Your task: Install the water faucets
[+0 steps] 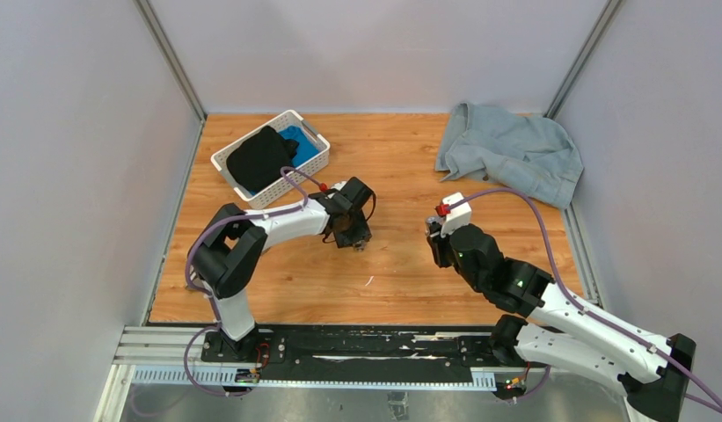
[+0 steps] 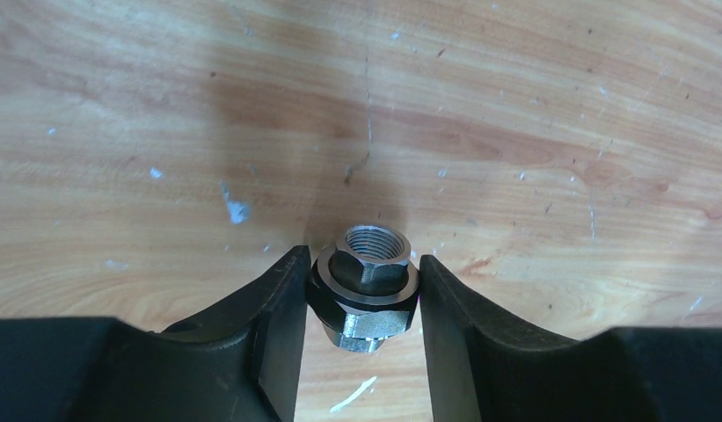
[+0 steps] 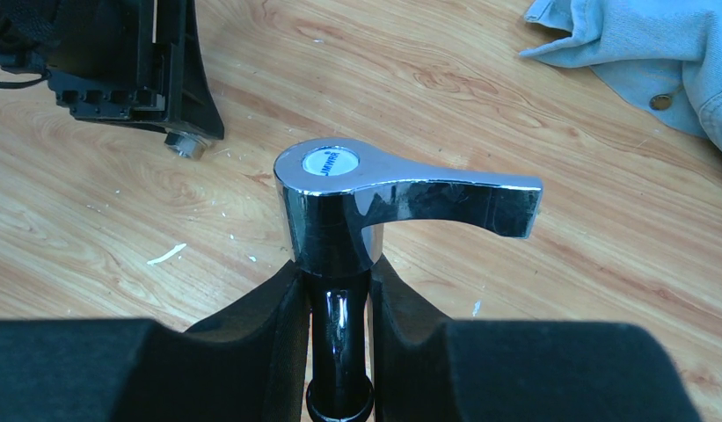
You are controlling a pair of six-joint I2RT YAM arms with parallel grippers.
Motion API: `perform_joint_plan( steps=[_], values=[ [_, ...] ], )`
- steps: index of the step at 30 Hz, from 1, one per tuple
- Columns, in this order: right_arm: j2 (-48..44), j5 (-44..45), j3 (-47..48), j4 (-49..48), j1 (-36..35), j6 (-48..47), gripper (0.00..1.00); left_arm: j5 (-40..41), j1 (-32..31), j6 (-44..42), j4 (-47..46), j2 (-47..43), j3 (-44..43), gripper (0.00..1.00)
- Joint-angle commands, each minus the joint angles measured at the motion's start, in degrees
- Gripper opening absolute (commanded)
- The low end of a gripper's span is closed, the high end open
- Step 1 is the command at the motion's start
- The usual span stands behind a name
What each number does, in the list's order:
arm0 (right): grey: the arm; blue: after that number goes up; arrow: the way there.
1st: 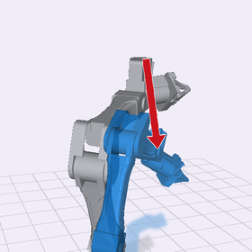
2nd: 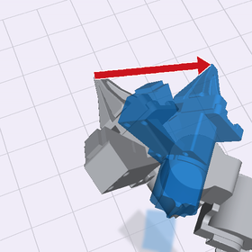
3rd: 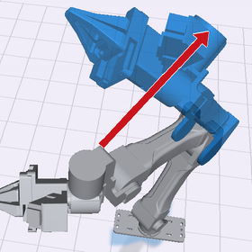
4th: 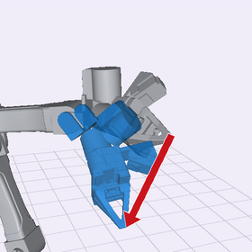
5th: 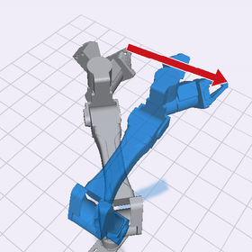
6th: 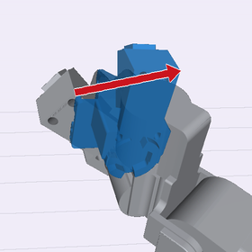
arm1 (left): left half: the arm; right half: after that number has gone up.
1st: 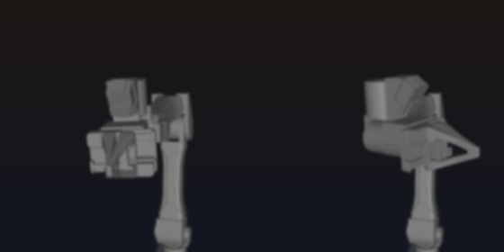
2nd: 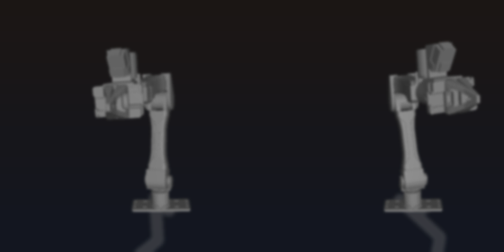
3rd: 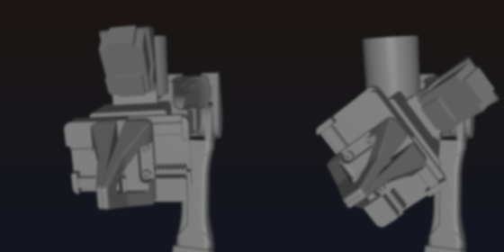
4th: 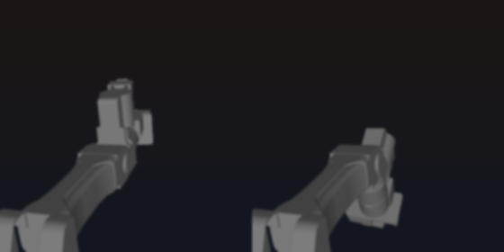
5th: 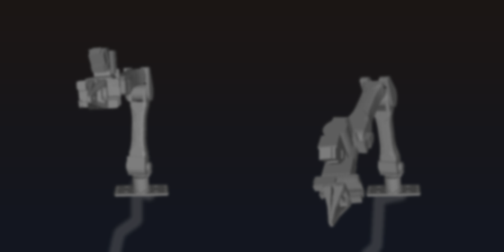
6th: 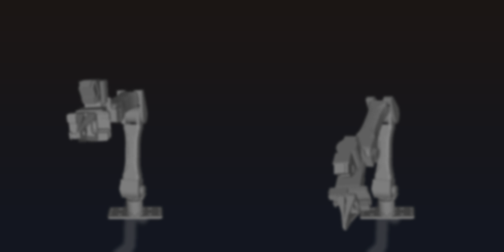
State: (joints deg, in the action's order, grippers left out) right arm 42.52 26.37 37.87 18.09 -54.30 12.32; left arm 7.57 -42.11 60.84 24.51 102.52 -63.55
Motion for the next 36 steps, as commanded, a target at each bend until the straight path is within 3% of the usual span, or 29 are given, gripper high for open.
perform_joint_plan(
  steps=[1, 5, 10, 14, 19, 23, 25, 32, 36],
  values=[
    [-0.4, -1.2, 0.7, 0.0, 1.0, 0.6, 0.0, -1.8, 1.0, -1.0, 3.4, -6.8, -1.9, 0.0],
    [-0.7, -2.8, 1.1, -0.8, 1.0, -0.6, 0.0, -10.3, 3.5, -1.1, -3.5, -13.8, 0.0, 0.0],
    [-2.4, -6.2, 0.6, -4.1, 1.0, -3.5, 0.0, -18.2, 7.4, 5.6, -14.4, -22.9, 5.7, 0.0],
    [-3.9, -10.4, -3.3, -13.3, 0.0, -8.1, 0.0, -22.7, 8.3, 12.5, -19.7, -26.5, 8.6, 0.0],
    [-3.5, -12.4, -7.3, -27.4, -4.8, -24.1, 0.0, -25.5, 8.2, 18.8, -26.5, -28.8, 11.1, 0.0],
    [3.8, -6.2, 2.0, -23.6, -8.9, -27.4, 0.0, -24.0, 8.2, 22.5, -29.6, -31.1, 13.0, 0.0],
    [5.8, -1.6, 2.2, -26.5, -11.5, -29.1, 0.0, -22.4, 8.2, 24.9, -31.6, -33.0, 14.4, 0.0],
    [8.8, 8.8, -3.9, -44.8, -17.4, -44.8, 0.0, -17.7, 8.2, 29.5, -29.7, -36.9, 16.5, 0.0],
    [14.7, 15.7, -6.8, -60.5, -20.5, -58.3, 0.0, -17.1, 8.2, 30.2, -32.3, -37.6, 17.7, 0.0]
  ],
)
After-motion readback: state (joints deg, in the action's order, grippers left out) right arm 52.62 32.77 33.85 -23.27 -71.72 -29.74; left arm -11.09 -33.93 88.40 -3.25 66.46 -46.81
